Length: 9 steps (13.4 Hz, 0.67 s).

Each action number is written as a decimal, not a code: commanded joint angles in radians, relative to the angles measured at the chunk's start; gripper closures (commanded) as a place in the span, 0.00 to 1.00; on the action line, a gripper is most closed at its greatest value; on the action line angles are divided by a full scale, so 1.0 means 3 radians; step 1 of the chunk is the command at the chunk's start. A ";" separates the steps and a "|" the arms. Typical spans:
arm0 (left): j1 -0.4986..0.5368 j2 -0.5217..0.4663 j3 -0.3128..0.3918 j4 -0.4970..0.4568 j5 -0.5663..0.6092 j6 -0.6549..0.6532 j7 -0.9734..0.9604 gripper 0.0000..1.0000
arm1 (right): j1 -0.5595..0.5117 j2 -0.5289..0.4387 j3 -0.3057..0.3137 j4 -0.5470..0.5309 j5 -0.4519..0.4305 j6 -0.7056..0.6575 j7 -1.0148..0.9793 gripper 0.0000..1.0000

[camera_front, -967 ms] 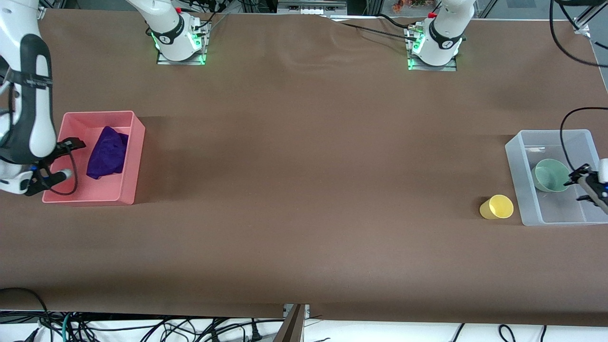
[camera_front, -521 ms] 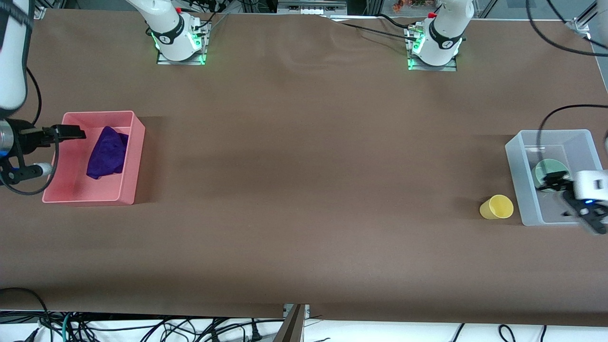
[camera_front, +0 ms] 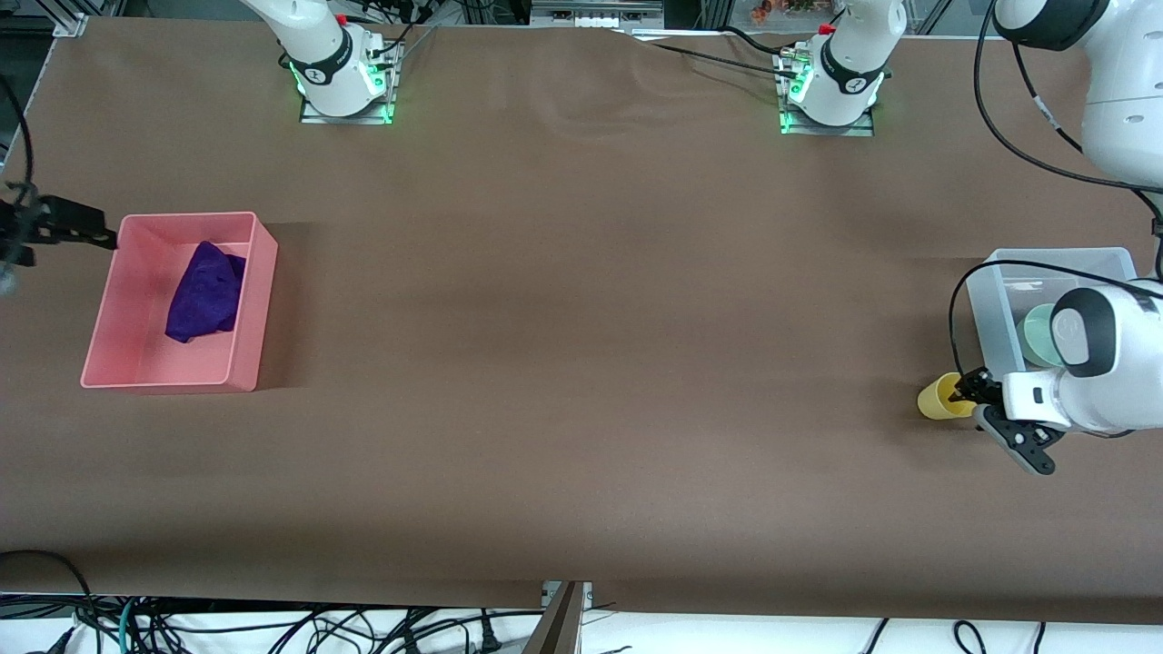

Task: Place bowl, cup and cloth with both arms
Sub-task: 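Grasp the yellow cup with the left gripper while the right gripper withdraws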

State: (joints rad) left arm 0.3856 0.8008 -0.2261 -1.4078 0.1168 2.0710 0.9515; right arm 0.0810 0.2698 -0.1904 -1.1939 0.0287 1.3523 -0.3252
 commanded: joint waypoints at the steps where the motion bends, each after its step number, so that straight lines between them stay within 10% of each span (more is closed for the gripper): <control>1: -0.0002 -0.0015 0.0012 -0.0006 -0.0057 0.0005 0.0055 1.00 | -0.0091 -0.0800 0.0082 -0.1028 0.0027 0.0507 0.0041 0.00; 9: 0.0013 -0.0735 0.0027 0.0065 -0.0001 -0.0940 0.0039 1.00 | -0.0101 -0.0879 0.0614 -0.1118 -0.0453 0.0227 0.0562 0.00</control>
State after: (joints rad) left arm 0.3851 0.6811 -0.2298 -1.3624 0.1169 1.8743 0.9521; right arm 0.0636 0.0302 -0.0361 -1.5082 -0.0722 1.4316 -0.1709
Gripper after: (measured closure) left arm 0.965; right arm 0.000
